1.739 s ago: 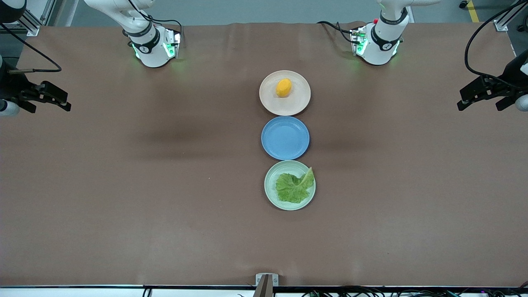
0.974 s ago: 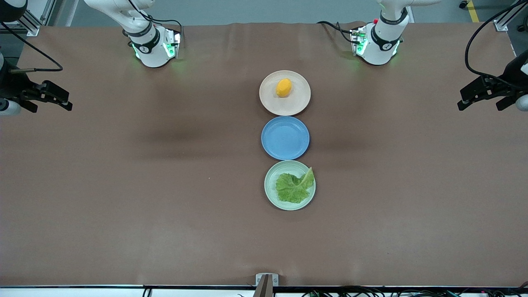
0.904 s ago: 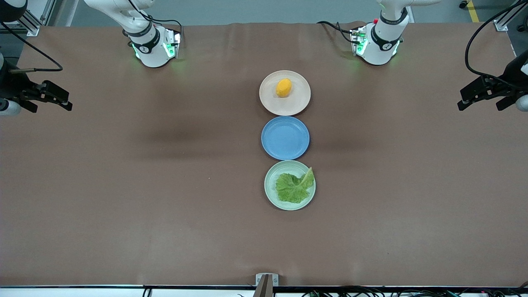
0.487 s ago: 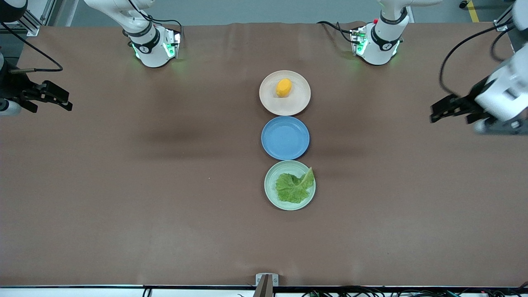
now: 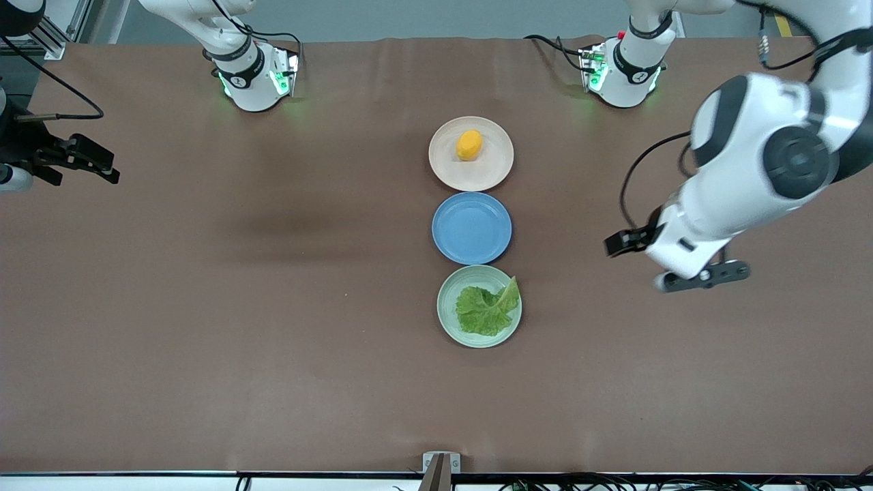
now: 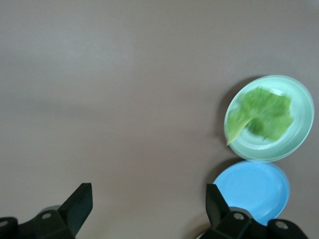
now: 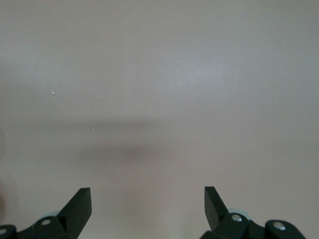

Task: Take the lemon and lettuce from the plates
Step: 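Reach the left gripper down to the lettuce leaf on the green plate, then close the left gripper on the lettuce while the right gripper reaches the lemon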

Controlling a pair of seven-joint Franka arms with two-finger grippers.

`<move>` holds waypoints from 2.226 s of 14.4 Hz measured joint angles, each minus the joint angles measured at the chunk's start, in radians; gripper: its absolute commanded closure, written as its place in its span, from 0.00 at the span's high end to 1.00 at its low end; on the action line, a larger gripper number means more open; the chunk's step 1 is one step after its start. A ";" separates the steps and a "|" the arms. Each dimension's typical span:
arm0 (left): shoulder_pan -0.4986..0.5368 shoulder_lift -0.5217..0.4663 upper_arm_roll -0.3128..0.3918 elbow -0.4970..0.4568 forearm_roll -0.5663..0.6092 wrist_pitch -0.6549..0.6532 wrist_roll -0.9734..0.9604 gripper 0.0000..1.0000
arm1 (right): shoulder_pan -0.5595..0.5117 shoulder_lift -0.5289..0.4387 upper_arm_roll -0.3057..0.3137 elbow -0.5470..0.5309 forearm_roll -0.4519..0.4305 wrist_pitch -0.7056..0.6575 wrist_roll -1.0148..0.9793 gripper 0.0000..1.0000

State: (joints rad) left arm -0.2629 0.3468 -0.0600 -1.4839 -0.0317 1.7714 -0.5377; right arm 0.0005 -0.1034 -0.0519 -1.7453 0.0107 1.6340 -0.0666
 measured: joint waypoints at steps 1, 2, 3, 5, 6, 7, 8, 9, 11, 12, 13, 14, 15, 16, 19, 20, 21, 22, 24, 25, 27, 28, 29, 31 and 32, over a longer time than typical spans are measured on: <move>-0.021 0.026 0.000 0.002 0.000 0.041 -0.069 1.00 | 0.000 0.000 0.000 0.000 0.000 0.000 0.000 1.00; -0.042 0.051 -0.001 0.003 0.000 0.090 -0.146 1.00 | 0.000 0.000 0.000 0.001 0.000 0.000 0.000 1.00; -0.060 0.077 -0.001 0.005 0.000 0.144 -0.224 1.00 | 0.000 -0.001 0.000 0.005 0.000 0.000 0.000 1.00; -0.096 0.127 -0.002 0.007 0.000 0.253 -0.356 1.00 | 0.000 0.000 0.000 0.010 0.000 0.000 0.000 1.00; -0.114 0.151 -0.002 0.008 -0.001 0.303 -0.427 1.00 | 0.000 0.003 0.000 0.010 0.000 0.000 0.000 1.00; -0.131 0.175 -0.002 0.010 -0.014 0.346 -0.516 1.00 | 0.000 0.008 0.000 0.010 0.000 0.001 0.000 1.00; -0.148 0.199 -0.003 0.011 -0.042 0.386 -0.614 1.00 | 0.000 0.018 0.000 0.009 0.000 0.001 0.000 1.00; -0.166 0.224 -0.003 0.012 -0.061 0.421 -0.705 1.00 | 0.000 0.036 0.000 0.010 0.000 0.002 0.000 1.00; -0.202 0.270 -0.003 0.014 -0.070 0.479 -0.846 1.00 | 0.006 0.097 0.002 0.013 0.001 0.008 -0.004 1.00; -0.215 0.288 -0.003 0.015 -0.070 0.506 -0.883 1.00 | 0.018 0.127 0.003 0.016 0.003 0.011 -0.001 1.00; -0.228 0.306 -0.002 0.016 -0.070 0.536 -0.902 1.00 | 0.039 0.149 0.004 0.019 0.013 0.012 0.032 1.00; -0.238 0.322 -0.002 0.016 -0.070 0.566 -0.912 1.00 | 0.065 0.161 0.005 0.020 0.032 0.012 0.104 1.00; -0.246 0.339 -0.002 0.016 -0.070 0.596 -0.915 1.00 | 0.096 0.166 0.006 0.019 0.053 0.011 0.185 1.00; -0.253 0.355 -0.001 0.016 -0.070 0.626 -0.916 1.00 | 0.134 0.166 0.007 0.018 0.065 0.009 0.260 1.00; -0.267 0.401 0.000 0.017 -0.070 0.686 -0.916 0.99 | 0.275 0.166 0.012 0.014 0.083 0.007 0.486 1.00; -0.269 0.414 0.000 0.018 -0.070 0.692 -0.916 0.99 | 0.328 0.165 0.014 0.004 0.095 0.016 0.572 1.00; -0.270 0.427 0.001 0.018 -0.069 0.695 -0.915 0.98 | 0.379 0.165 0.016 -0.014 0.110 0.041 0.657 1.00; -0.272 0.437 0.001 0.018 -0.069 0.697 -0.915 0.97 | 0.430 0.164 0.018 -0.038 0.125 0.077 0.741 1.00; -0.278 0.452 0.001 0.018 -0.068 0.698 -0.915 0.92 | 0.536 0.163 0.021 -0.096 0.134 0.166 0.915 1.00; -0.281 0.457 0.001 0.018 -0.068 0.698 -0.915 0.90 | 0.595 0.164 0.023 -0.128 0.134 0.224 1.004 1.00; -0.285 0.464 0.001 0.018 -0.068 0.698 -0.915 0.84 | 0.716 0.166 0.026 -0.189 0.135 0.337 1.164 1.00; -0.285 0.467 0.001 0.018 -0.068 0.698 -0.915 0.84 | 0.767 0.171 0.028 -0.210 0.134 0.379 1.227 1.00; -0.285 0.469 0.002 0.018 -0.068 0.698 -0.915 0.83 | 0.813 0.181 0.028 -0.225 0.134 0.413 1.282 1.00; -0.285 0.475 0.002 0.018 -0.068 0.696 -0.915 0.81 | 0.898 0.222 0.028 -0.238 0.131 0.492 1.384 1.00; -0.285 0.478 0.003 0.018 -0.068 0.696 -0.915 0.79 | 0.936 0.254 0.028 -0.240 0.121 0.537 1.434 1.00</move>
State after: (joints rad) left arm -0.5479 0.8245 -0.0575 -1.4661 -0.0996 2.4678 -1.4525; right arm 0.9364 0.1506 -0.0242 -1.9852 0.1314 2.1712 1.3679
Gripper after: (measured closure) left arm 0.176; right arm 0.000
